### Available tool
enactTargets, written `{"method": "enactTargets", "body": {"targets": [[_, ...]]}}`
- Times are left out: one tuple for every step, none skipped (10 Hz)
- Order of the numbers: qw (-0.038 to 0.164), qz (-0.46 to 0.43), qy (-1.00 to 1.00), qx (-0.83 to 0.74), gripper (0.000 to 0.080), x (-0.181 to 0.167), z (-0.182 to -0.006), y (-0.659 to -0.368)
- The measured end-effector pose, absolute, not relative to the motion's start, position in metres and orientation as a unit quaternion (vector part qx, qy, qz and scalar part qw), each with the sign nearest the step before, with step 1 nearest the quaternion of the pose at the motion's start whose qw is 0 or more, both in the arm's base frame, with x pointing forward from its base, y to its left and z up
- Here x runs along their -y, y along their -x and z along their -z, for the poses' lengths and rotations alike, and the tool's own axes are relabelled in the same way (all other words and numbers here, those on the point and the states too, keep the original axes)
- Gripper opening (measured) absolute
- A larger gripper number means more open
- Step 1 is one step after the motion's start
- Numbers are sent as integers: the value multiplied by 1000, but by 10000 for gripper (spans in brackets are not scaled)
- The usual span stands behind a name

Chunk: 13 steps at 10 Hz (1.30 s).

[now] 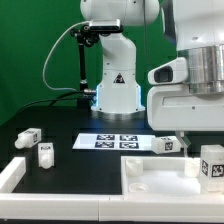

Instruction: Assemble one leg

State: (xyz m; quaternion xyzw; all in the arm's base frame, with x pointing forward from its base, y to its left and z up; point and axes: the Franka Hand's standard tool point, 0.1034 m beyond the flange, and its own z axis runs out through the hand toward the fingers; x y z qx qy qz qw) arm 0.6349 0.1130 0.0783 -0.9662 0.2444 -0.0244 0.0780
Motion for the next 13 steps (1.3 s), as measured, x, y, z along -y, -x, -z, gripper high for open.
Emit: {"method": "enactTargets", "body": {"targets": [[73, 26, 976, -202, 649, -111, -78, -635], [47, 29, 997, -59, 649, -101, -75, -641], [32, 41, 998, 36, 649, -101, -74, -650], [35, 40, 999, 13, 621, -102, -74, -650], [35, 39, 999, 12, 621, -101, -73, -650], [35, 39, 999, 11, 449, -101, -73, -650], [38, 38, 998, -38, 449, -102, -73, -650], [39, 36, 996, -65, 282, -102, -73, -650], [40, 35, 993, -105, 285, -102, -73, -650], [41, 32, 987, -154, 285, -103, -73, -650], [43, 29, 976, -212, 285, -103, -73, -649], [43, 25, 958, -281, 285, -102, -73, -649], [49, 16, 931, -361, 285, -100, -73, -648]]}}
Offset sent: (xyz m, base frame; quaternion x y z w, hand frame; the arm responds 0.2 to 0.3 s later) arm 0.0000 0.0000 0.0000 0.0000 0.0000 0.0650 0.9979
